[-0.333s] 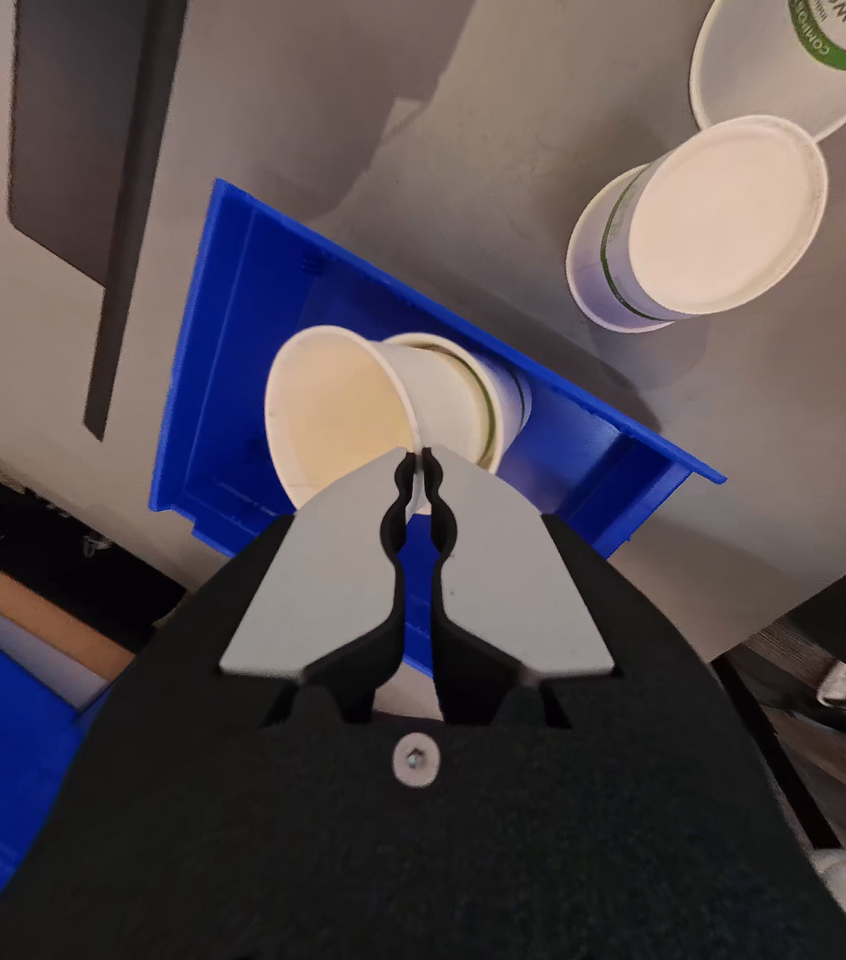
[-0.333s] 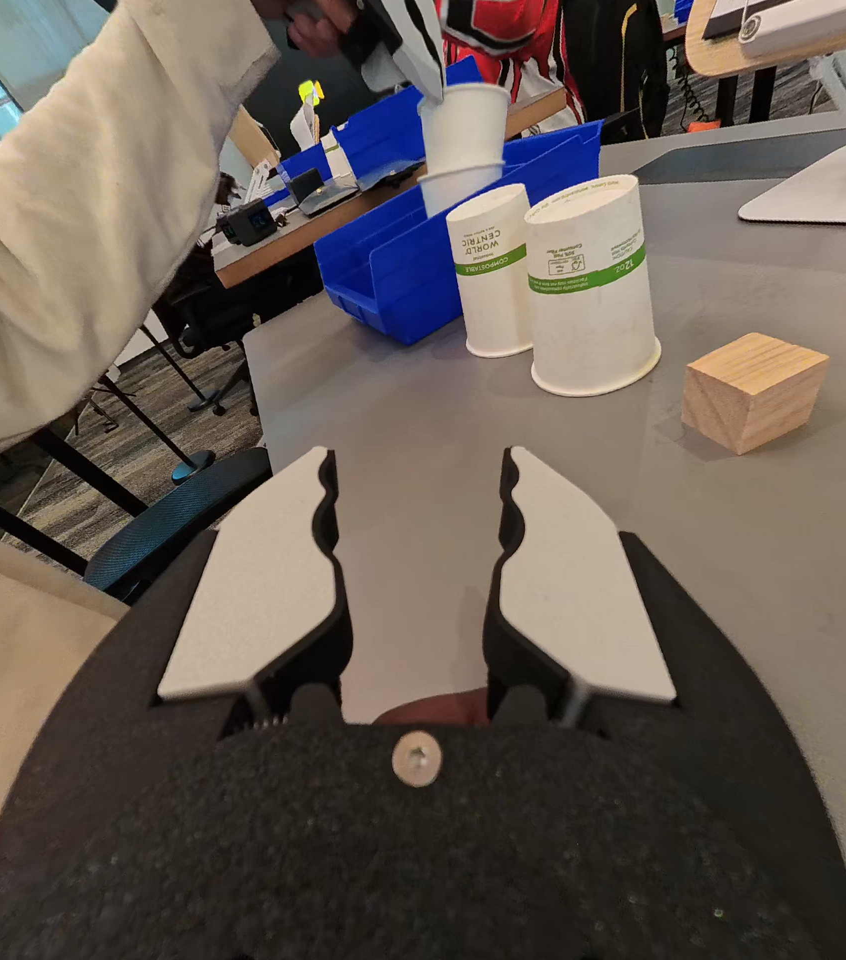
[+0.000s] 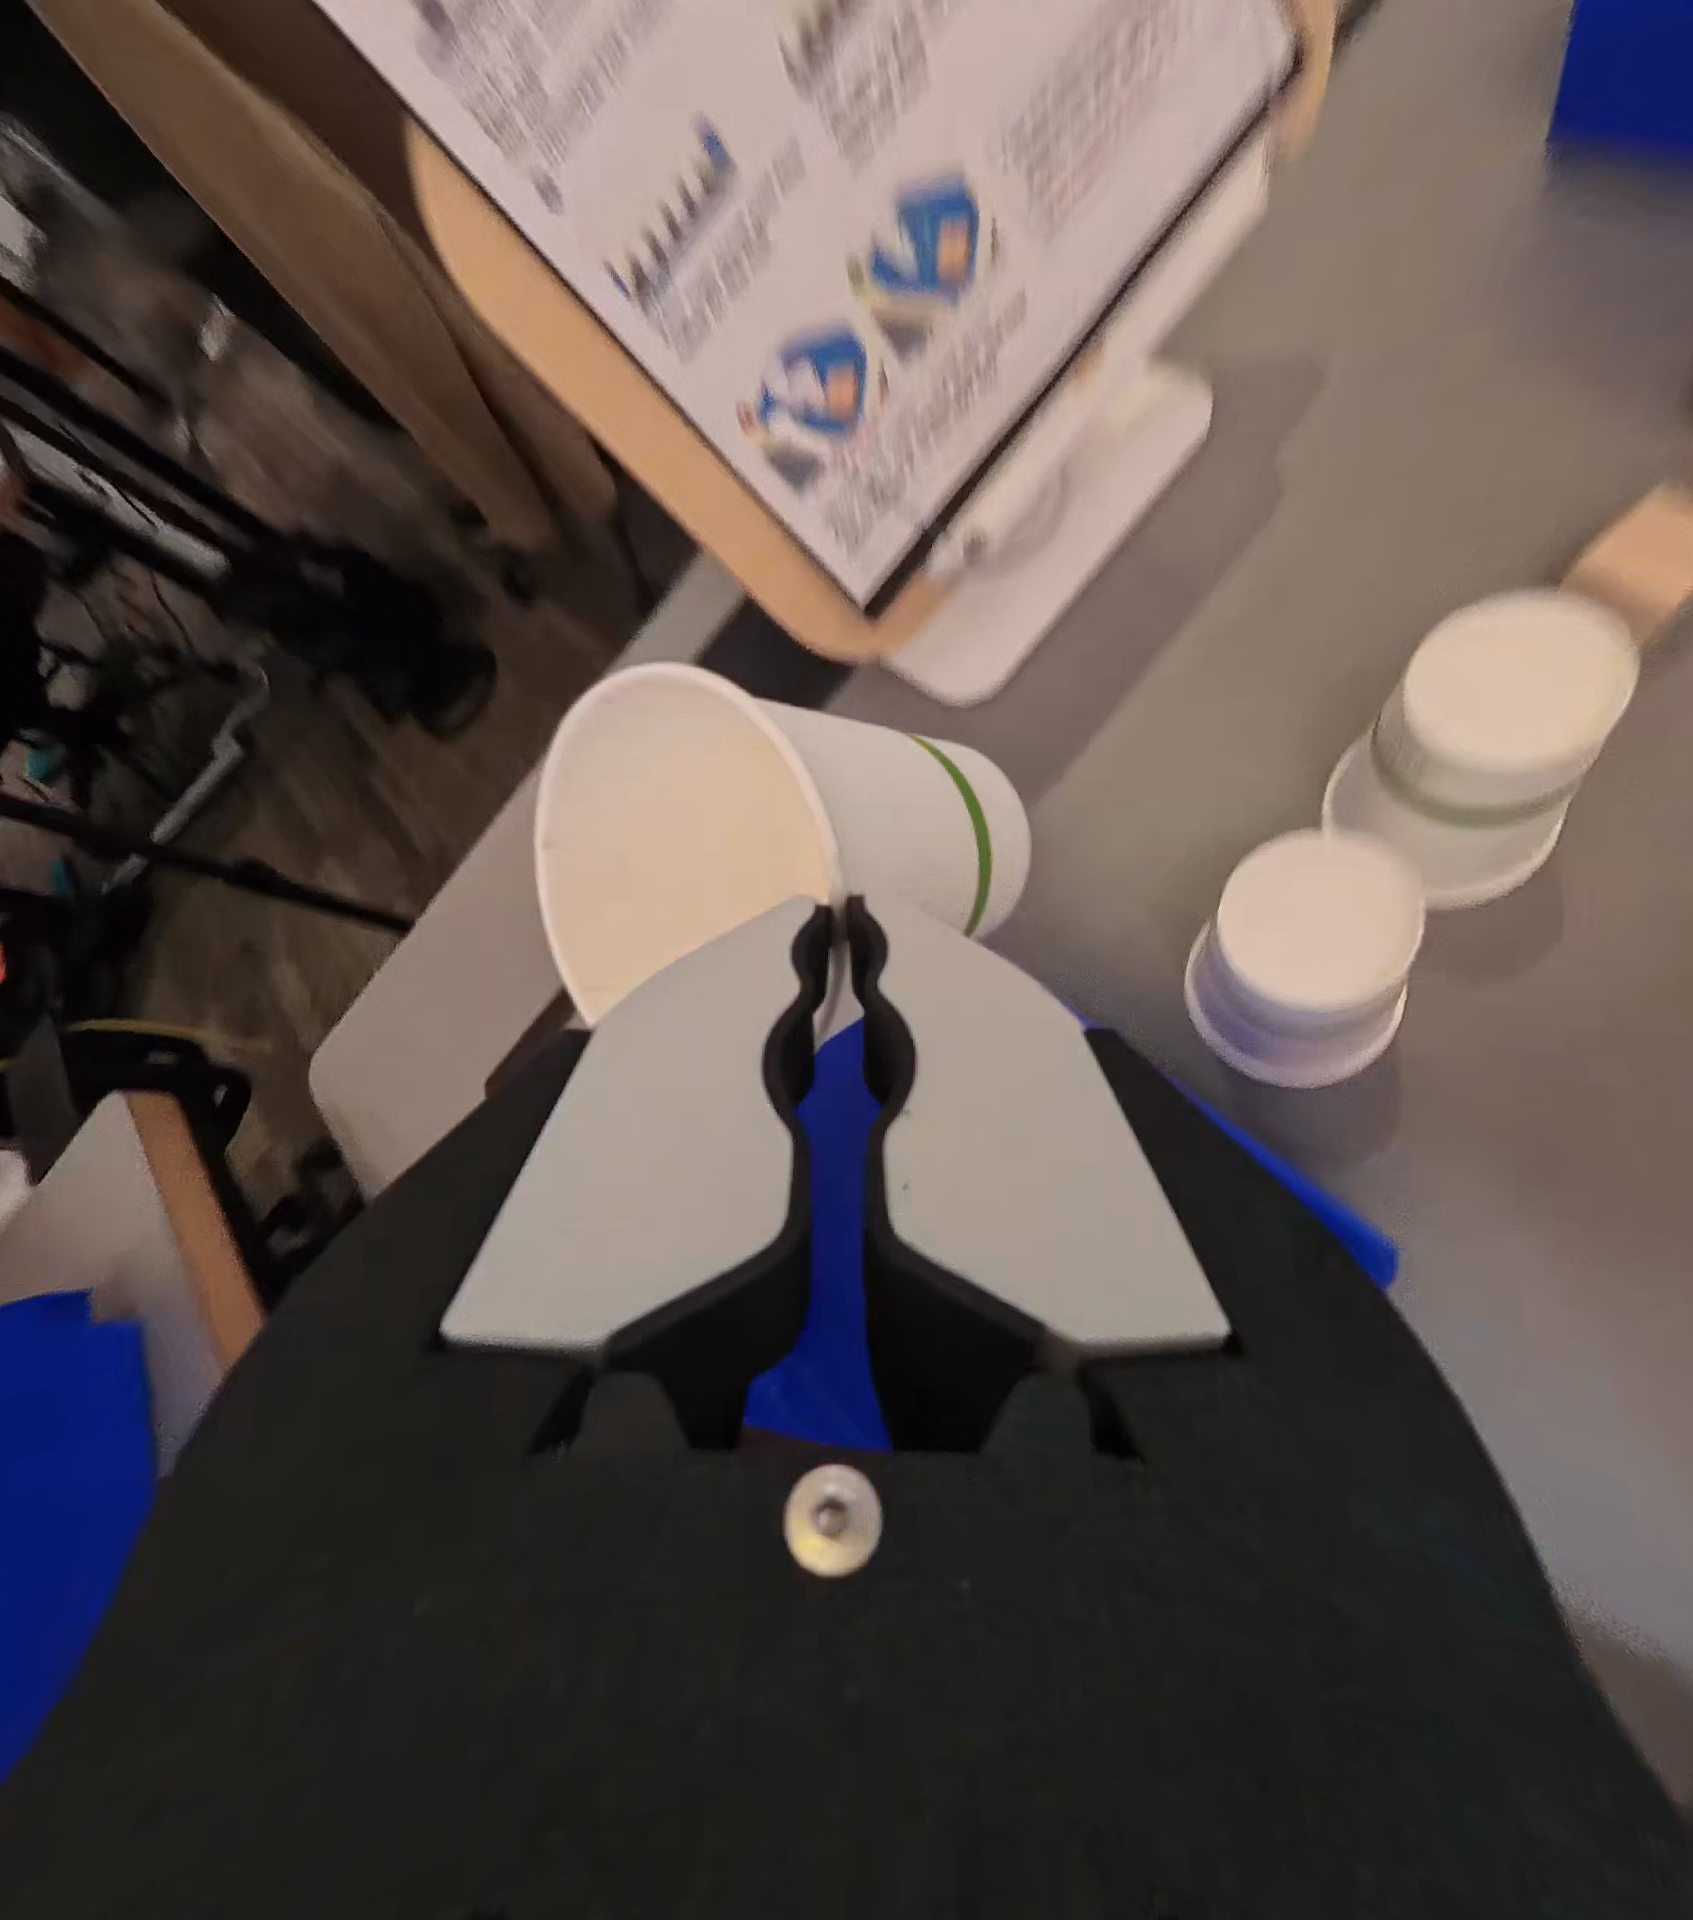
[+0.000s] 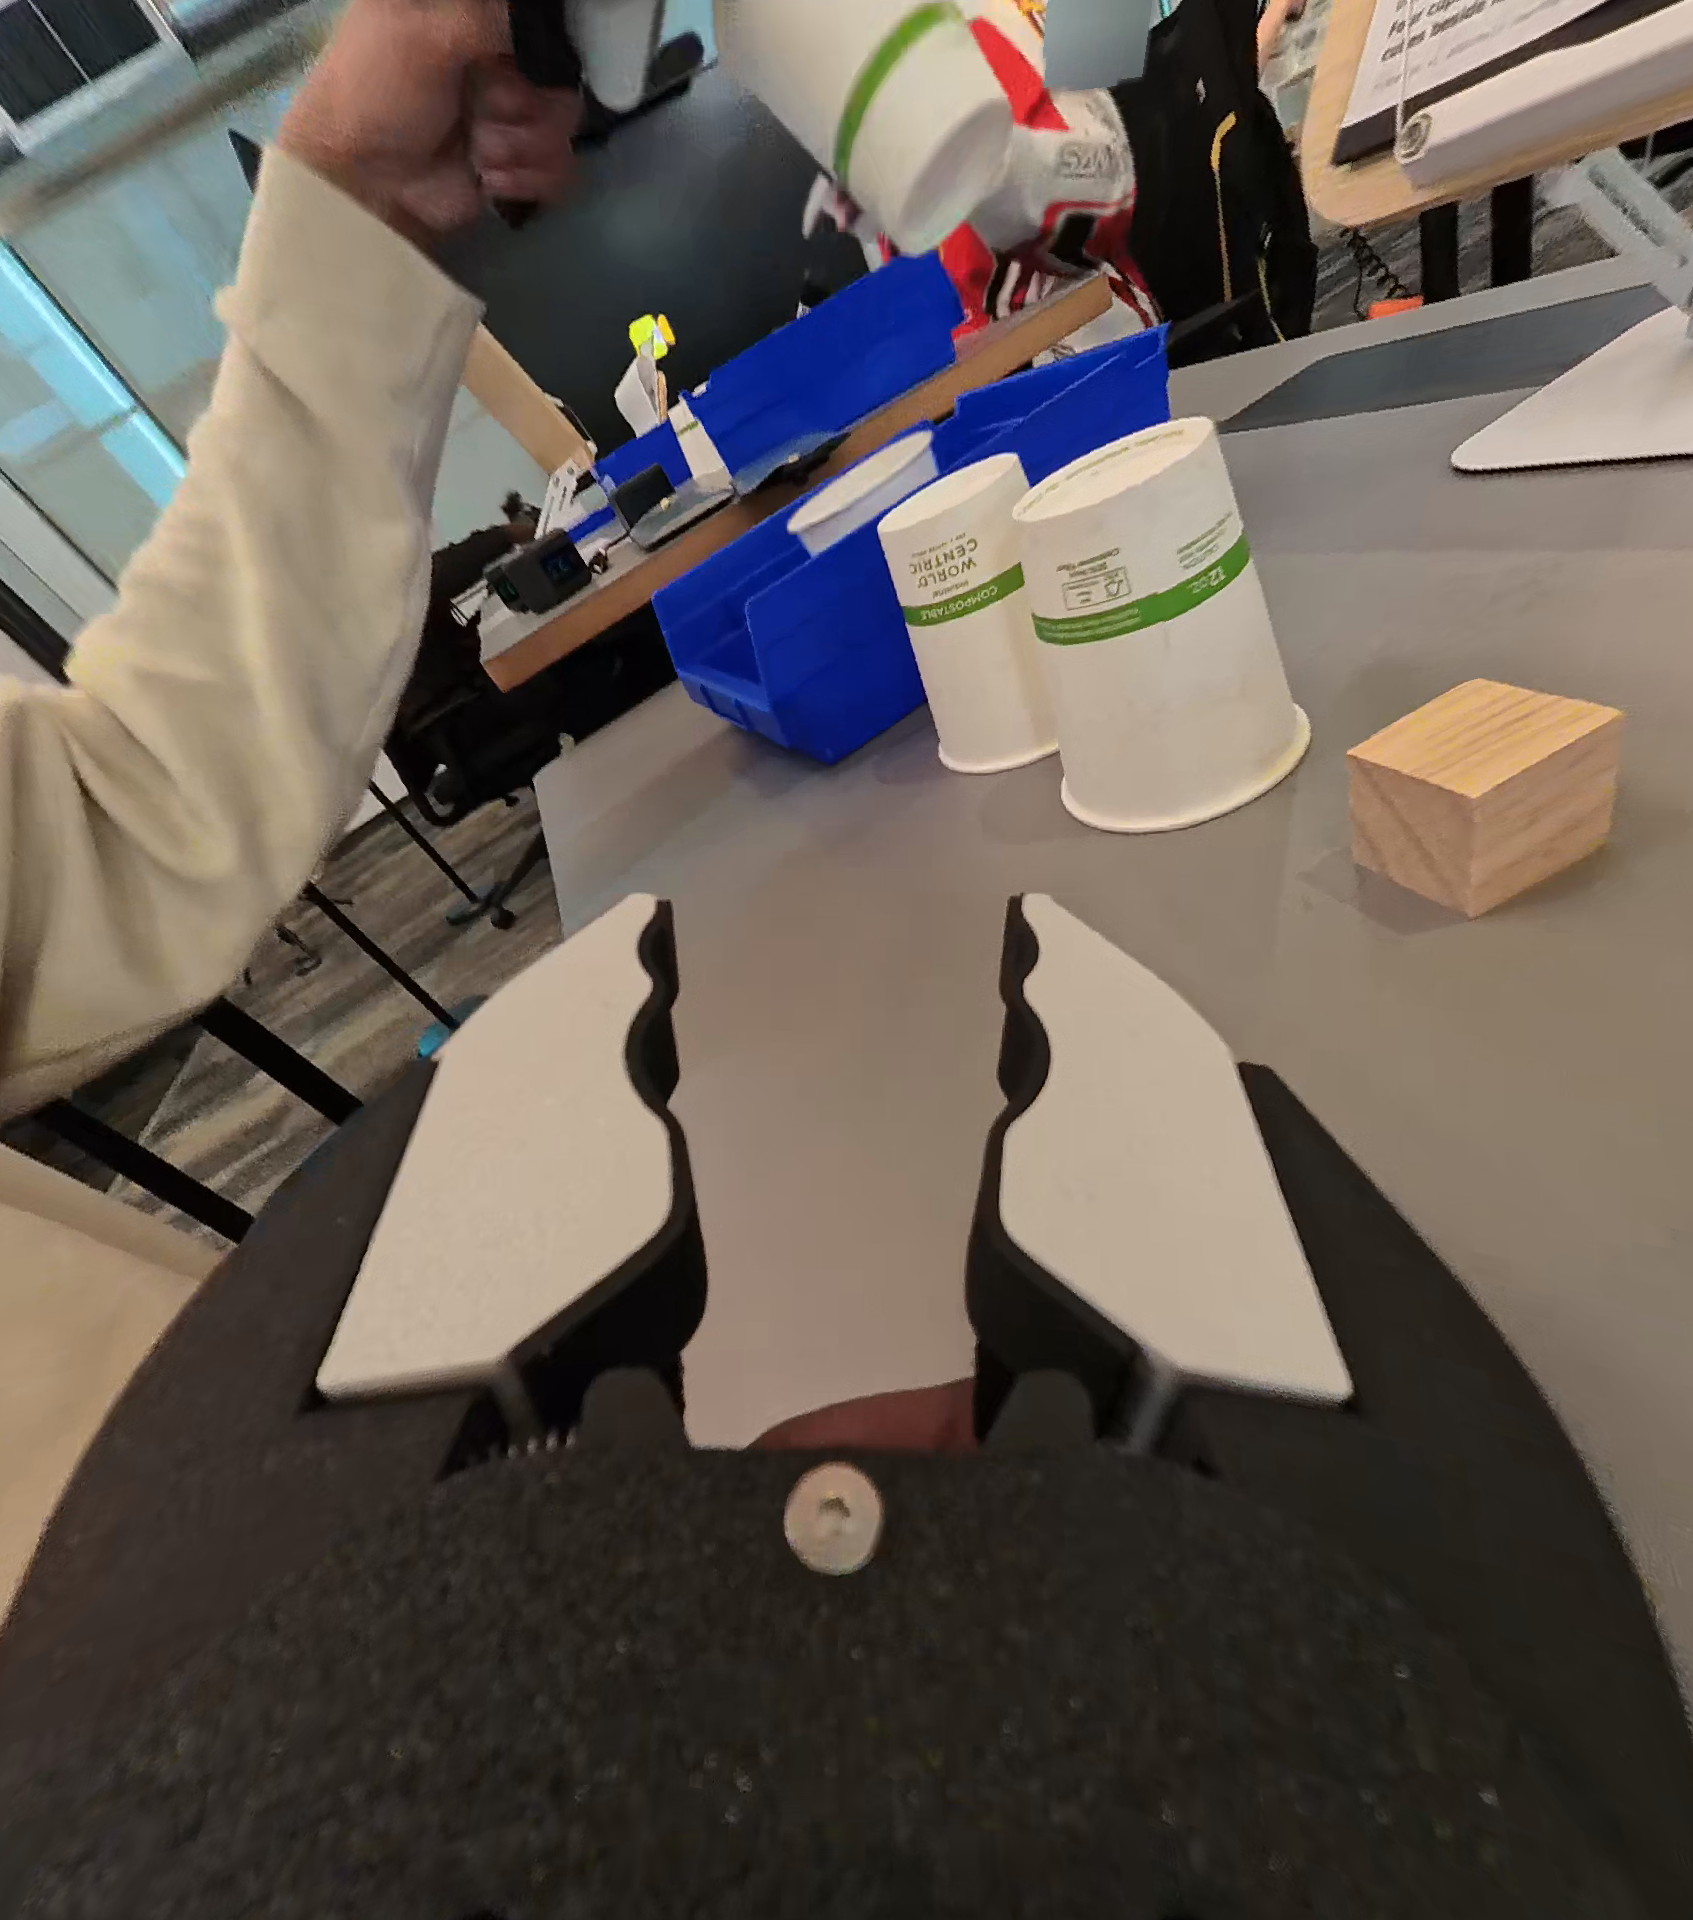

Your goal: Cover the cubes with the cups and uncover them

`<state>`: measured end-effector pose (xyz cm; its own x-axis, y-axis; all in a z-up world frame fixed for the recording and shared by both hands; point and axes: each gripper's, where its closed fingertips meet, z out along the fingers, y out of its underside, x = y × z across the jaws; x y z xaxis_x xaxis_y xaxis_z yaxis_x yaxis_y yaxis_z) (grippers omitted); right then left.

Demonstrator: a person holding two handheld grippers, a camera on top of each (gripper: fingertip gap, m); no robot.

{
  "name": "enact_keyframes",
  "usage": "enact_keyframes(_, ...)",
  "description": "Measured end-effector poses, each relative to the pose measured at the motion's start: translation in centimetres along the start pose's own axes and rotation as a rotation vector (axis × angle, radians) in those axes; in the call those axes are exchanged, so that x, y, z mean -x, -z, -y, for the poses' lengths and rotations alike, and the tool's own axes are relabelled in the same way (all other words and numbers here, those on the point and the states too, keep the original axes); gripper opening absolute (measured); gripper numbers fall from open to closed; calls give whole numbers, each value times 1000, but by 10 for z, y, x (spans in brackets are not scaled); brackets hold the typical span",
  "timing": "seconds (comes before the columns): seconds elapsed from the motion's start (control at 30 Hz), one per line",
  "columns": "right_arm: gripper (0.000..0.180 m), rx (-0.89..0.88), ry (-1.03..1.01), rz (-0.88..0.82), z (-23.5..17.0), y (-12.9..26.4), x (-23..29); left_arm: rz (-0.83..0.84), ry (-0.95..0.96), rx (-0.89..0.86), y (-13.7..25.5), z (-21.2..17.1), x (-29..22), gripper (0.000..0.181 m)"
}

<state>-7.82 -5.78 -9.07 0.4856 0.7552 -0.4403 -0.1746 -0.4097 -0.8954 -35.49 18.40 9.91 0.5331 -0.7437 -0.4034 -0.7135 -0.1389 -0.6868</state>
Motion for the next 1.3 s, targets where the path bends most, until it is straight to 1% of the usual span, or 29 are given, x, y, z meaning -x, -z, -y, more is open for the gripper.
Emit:
enact_keyframes(0.03, 59, -5, -11, 3, 1, 0, -1, 2, 34, -65, 6, 6, -1, 3)
enact_keyframes(0.13, 60, -11, -17, -3, 0, -2, -3, 8, 145, -223, 16, 22, -13, 3)
enact_keyframes(0.2, 63, -48, -36, 11, 7, -8, -2, -49, 230, -356, 24, 40, -39, 3)
enact_keyframes(0.27, 68, -111, -79, 70, 24, -16, 4, -110, 345, -476, 30, 56, -70, 3)
enact_keyframes(0.3, 73, -152, -104, 114, 35, -21, 9, -151, 408, -537, 33, 63, -87, 3)
enact_keyframes(0.4, 87, -271, -174, 231, 71, -35, 18, -329, 492, -681, 40, 81, -150, 3)
enact_keyframes(0.47, 94, -301, -223, 294, 86, -46, 20, -464, 531, -722, 39, 87, -190, 3)
enact_keyframes(0.5, 99, -314, -250, 324, 91, -50, 20, -500, 546, -741, 37, 88, -205, 3)
enact_keyframes(0.57, 102, -338, -304, 380, 97, -54, 23, -558, 550, -749, 31, 90, -231, 3)
enact_keyframes(0.63, 105, -347, -320, 385, 94, -58, 24, -577, 563, -757, 23, 91, -246, 3)
enact_keyframes(0.67, 105, -351, -320, 386, 92, -59, 25, -605, 561, -750, 20, 91, -254, 3)
enact_keyframes(0.77, 106, -370, -302, 363, 88, -60, 26, -623, 557, -711, 6, 88, -273, 3)
enact_keyframes(0.8, 104, -379, -301, 339, 89, -60, 23, -627, 550, -698, 2, 87, -279, 3)
enact_keyframes(0.87, 91, -426, -288, 304, 94, -53, 16, -645, 531, -714, 4, 86, -288, 3)
enact_keyframes(1.03, 89, -376, -238, 274, 91, -49, 13, -605, 483, -657, 1, 72, -298, 3)
enact_keyframes(1.07, 89, -369, -233, 267, 89, -49, 12, -586, 485, -648, 1, 68, -297, 16)
enact_keyframes(1.1, 88, -368, -232, 262, 88, -47, 12, -561, 476, -645, 4, 62, -297, 37)
enact_keyframes(1.13, 88, -360, -226, 255, 86, -45, 11, -517, 455, -628, 5, 52, -296, 54)
enact_keyframes(1.17, 88, -352, -212, 235, 84, -42, 10, -448, 430, -592, 4, 37, -295, 66)
enact_keyframes(1.2, 88, -349, -194, 206, 82, -39, 7, -371, 405, -549, 1, 19, -296, 72)
enact_keyframes(1.27, 88, -321, -151, 150, 78, -33, 1, -226, 404, -464, -11, -22, -301, 72)
enact_keyframes(1.3, 88, -298, -126, 111, 76, -31, -4, -193, 420, -424, -17, -41, -310, 71)
